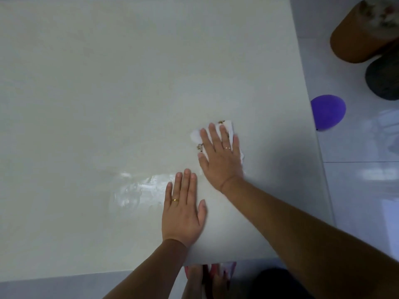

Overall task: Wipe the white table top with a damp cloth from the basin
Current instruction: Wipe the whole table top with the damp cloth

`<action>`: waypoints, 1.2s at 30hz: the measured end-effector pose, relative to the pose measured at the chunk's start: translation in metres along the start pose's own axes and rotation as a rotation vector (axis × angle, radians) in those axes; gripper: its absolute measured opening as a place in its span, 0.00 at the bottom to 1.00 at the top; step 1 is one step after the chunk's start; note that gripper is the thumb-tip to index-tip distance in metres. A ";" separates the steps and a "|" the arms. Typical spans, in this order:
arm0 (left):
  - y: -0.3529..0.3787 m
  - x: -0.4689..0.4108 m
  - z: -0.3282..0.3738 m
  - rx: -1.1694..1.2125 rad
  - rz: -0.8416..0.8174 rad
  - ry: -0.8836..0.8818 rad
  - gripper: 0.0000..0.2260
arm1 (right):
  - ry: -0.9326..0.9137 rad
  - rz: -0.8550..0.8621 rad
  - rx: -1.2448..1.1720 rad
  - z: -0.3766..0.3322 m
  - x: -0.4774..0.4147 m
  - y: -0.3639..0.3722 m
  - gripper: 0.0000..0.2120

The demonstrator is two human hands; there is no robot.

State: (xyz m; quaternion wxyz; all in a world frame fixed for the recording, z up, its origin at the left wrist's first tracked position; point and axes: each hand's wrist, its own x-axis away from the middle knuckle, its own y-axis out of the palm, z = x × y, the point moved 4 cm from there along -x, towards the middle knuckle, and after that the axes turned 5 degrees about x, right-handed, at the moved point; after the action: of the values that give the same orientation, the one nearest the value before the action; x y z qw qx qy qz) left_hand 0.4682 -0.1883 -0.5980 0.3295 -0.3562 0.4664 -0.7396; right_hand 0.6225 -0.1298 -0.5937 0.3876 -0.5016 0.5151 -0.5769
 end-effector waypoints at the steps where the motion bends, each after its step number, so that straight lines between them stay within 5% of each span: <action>1: -0.001 0.000 0.000 0.010 -0.008 0.002 0.29 | -0.108 0.014 0.017 0.013 -0.003 -0.003 0.28; 4: -0.003 0.000 0.001 0.028 -0.016 0.005 0.30 | -0.096 0.049 0.100 0.069 -0.016 -0.009 0.27; 9: -0.005 -0.001 0.004 0.016 -0.028 -0.003 0.30 | 0.592 0.024 -0.063 0.071 -0.036 -0.007 0.28; 11: -0.007 -0.001 0.005 0.015 -0.027 -0.011 0.30 | 0.487 0.022 -0.074 0.027 -0.039 -0.004 0.29; 13: -0.008 -0.001 0.006 0.014 -0.033 -0.015 0.30 | 0.185 0.013 -0.016 -0.005 -0.034 -0.003 0.29; 17: -0.008 -0.002 0.005 0.045 -0.014 -0.002 0.30 | -0.262 0.051 0.097 0.032 -0.048 -0.011 0.27; 19: -0.007 -0.001 0.005 0.071 0.004 0.008 0.29 | -0.157 0.048 0.117 0.076 -0.070 -0.014 0.27; 24: -0.014 -0.017 0.009 0.120 0.047 0.030 0.28 | 0.538 0.056 -0.068 0.081 -0.100 -0.018 0.28; 26: -0.022 -0.041 0.016 0.107 0.059 0.028 0.28 | 0.401 0.038 -0.058 0.041 -0.104 -0.016 0.29; 28: -0.031 -0.072 0.022 0.090 0.079 0.032 0.27 | 0.063 0.005 -0.019 0.020 -0.101 -0.016 0.29; 31: -0.045 -0.124 0.028 0.055 0.120 0.045 0.27 | -0.274 0.029 0.085 0.057 -0.112 -0.023 0.28; 33: -0.048 -0.155 0.030 0.040 0.107 0.041 0.28 | -0.166 0.034 0.137 0.097 -0.129 -0.026 0.27; 36: -0.039 -0.180 0.025 -0.001 0.056 -0.006 0.31 | 0.250 0.029 0.031 0.125 -0.149 -0.030 0.27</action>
State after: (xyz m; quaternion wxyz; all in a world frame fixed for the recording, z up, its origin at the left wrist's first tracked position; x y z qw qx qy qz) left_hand 0.5787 -0.0385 -0.5933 0.3512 -0.3452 0.4759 -0.7287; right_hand 0.7764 -0.0070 -0.5953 0.3367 -0.4122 0.5576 -0.6371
